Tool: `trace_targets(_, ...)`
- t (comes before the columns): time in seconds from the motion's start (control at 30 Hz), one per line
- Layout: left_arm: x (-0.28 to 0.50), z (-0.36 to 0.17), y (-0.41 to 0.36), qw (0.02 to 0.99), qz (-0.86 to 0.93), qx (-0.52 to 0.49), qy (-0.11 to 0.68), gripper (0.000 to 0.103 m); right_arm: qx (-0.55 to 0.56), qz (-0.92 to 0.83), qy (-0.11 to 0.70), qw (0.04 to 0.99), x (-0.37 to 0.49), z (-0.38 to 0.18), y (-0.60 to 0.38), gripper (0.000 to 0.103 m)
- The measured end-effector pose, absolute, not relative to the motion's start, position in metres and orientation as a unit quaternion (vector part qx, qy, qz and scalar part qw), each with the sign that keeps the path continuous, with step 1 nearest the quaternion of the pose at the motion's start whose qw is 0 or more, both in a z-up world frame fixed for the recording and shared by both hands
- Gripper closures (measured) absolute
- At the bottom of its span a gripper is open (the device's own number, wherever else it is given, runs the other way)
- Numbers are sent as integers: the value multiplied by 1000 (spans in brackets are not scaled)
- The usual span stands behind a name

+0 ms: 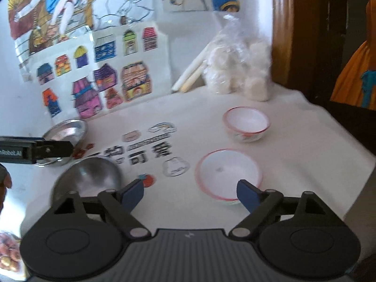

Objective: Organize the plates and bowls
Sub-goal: 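Lower the steel bowl onto the table and open both tools, then move both tools to the larger white red-rimmed bowl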

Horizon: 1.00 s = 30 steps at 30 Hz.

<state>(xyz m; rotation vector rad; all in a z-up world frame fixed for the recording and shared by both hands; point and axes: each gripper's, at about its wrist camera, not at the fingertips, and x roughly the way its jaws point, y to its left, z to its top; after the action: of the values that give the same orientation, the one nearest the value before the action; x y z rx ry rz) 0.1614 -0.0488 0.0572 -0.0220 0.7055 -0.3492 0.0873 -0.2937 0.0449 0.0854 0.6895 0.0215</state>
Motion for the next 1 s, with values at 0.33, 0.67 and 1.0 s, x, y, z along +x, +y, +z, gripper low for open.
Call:
trace_targets(0.33,183,53,-118,915,-196,8,354,1,17,-60,320,945,96,45,-339,0)
trace_targets(0.67,208,34,-176,903,-205,34,377,1,14,-70,341,937,113,19,-373,0)
trace_targets(1.0,225,11,-199,886,-203,31,416,1,-6,-72,359,930,125,3,-377,0)
